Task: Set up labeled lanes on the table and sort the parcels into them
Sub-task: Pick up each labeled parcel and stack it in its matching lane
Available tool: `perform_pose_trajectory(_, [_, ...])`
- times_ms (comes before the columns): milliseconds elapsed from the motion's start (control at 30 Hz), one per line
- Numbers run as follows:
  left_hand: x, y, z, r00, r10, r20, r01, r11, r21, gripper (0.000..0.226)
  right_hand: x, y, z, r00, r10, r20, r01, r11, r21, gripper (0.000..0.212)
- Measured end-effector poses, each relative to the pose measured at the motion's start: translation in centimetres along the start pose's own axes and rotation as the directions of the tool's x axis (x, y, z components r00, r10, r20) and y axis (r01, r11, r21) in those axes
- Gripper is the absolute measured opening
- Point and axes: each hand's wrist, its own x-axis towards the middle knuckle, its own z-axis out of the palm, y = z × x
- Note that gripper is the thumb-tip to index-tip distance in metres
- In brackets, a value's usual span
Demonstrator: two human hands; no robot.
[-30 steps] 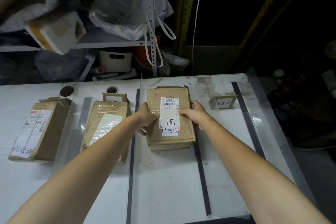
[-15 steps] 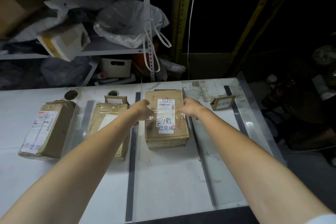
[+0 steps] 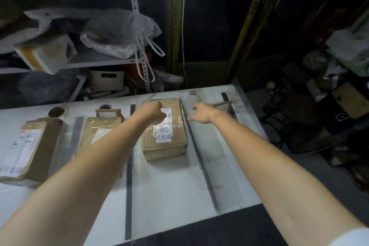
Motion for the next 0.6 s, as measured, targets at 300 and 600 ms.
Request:
perform_pose_trajectory(300, [0.6,8.5,6.0,0.996,0.023,0.081,-0.023,1.000,0.001,0.043,0.5,12.0,0.3,0.994,0.104,0.042,-0.103,0.994,-0.020,0.069])
perform_pose_trajectory(600, [0.7,12.5,11.5,0.991,-0.123,-0.043,0.128,0.983,0.133,0.033,5.1,17.8,3.1,0.994,-0.018,0.106,0.023,0.999,-0.049,0.061])
